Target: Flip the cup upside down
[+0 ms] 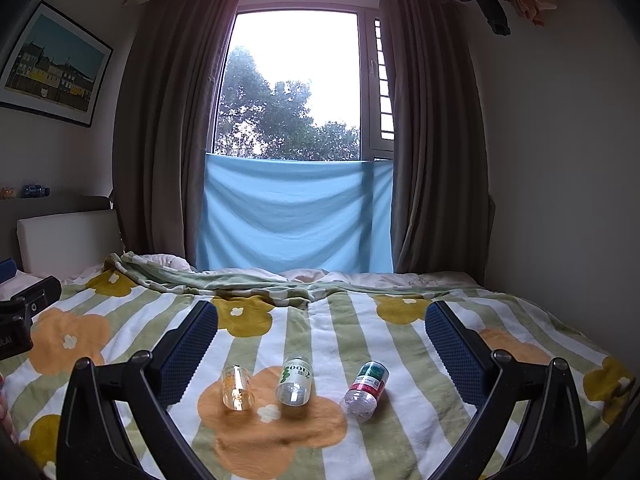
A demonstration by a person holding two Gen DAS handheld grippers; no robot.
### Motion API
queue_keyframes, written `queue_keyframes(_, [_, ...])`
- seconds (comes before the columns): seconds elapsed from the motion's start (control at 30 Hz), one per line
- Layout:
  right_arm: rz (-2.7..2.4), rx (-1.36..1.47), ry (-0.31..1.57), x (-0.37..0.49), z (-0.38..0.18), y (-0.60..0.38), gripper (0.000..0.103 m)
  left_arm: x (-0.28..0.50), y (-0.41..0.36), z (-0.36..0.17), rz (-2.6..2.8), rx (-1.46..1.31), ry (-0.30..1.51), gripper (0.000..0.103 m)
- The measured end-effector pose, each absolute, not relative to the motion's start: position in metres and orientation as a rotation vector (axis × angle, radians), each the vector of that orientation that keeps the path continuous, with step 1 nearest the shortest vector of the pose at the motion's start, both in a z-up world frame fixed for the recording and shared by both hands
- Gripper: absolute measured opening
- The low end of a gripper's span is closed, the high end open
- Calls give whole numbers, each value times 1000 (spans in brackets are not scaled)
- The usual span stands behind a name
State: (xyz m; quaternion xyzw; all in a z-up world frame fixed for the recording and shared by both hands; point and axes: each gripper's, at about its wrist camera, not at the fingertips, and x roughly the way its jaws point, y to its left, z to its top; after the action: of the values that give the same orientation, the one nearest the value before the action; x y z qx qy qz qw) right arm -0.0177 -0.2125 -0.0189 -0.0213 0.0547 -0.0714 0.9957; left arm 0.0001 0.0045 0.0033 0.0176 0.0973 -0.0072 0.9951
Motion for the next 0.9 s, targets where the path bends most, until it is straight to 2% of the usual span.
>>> queue_keyframes(0.9, [-140,-35,110,-18,-18,-214,103,1,0,4,-16,36,196,103])
